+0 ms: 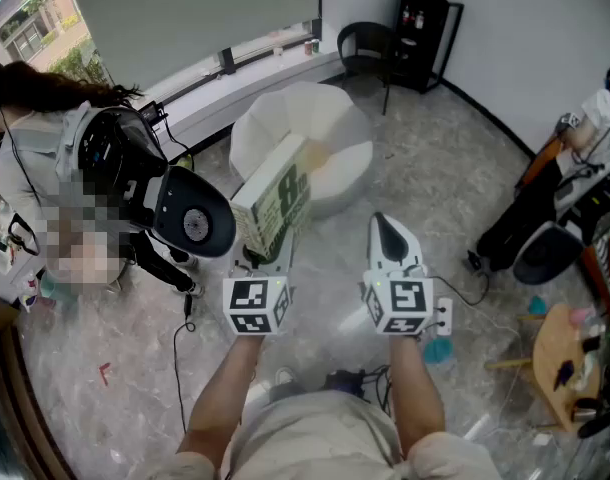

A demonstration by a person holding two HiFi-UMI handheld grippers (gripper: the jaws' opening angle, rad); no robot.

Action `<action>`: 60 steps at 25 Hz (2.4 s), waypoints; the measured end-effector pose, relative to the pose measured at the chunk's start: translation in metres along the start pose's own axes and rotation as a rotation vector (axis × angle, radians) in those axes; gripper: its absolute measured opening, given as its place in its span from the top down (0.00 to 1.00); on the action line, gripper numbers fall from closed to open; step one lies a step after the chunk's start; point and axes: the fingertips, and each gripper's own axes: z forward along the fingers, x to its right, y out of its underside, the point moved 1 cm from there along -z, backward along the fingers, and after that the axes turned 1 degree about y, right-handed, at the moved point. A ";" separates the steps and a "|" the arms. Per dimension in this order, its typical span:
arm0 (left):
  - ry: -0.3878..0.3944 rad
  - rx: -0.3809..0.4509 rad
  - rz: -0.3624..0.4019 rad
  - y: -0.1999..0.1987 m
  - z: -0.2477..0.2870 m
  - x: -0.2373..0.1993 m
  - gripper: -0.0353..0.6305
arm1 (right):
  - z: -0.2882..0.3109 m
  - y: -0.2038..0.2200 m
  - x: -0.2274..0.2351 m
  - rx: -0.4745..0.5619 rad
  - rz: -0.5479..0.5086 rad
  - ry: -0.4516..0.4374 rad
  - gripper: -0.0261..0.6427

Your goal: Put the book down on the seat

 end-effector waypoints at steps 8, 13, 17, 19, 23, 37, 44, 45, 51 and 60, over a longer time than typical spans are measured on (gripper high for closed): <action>0.016 -0.003 0.001 -0.005 0.046 -0.023 0.69 | 0.049 -0.003 0.005 -0.003 -0.014 0.009 0.97; 0.001 0.007 0.009 -0.005 0.028 0.010 0.69 | 0.015 -0.002 0.020 0.005 -0.009 -0.003 0.97; -0.014 0.011 0.017 -0.006 0.002 0.052 0.69 | -0.029 -0.003 0.039 0.022 0.008 -0.009 0.96; -0.015 0.013 0.021 -0.005 0.004 0.061 0.69 | -0.032 -0.003 0.046 0.028 0.005 -0.017 0.96; -0.022 0.016 0.024 -0.003 0.010 0.076 0.69 | -0.035 0.000 0.057 0.035 0.013 -0.030 0.96; -0.013 0.011 0.014 0.001 0.047 0.076 0.69 | -0.007 0.014 0.087 0.007 0.047 -0.018 0.96; 0.006 0.014 -0.007 0.002 0.093 0.041 0.69 | 0.046 0.021 0.083 -0.021 0.025 -0.001 0.96; 0.010 0.013 -0.010 0.002 0.101 0.034 0.69 | 0.057 0.021 0.083 -0.025 0.024 0.002 0.96; 0.023 0.007 -0.019 -0.008 0.159 -0.022 0.69 | 0.140 0.014 0.070 -0.035 0.014 0.012 0.96; 0.045 0.010 -0.035 -0.024 0.226 -0.110 0.69 | 0.248 0.000 0.034 -0.039 -0.025 0.019 0.96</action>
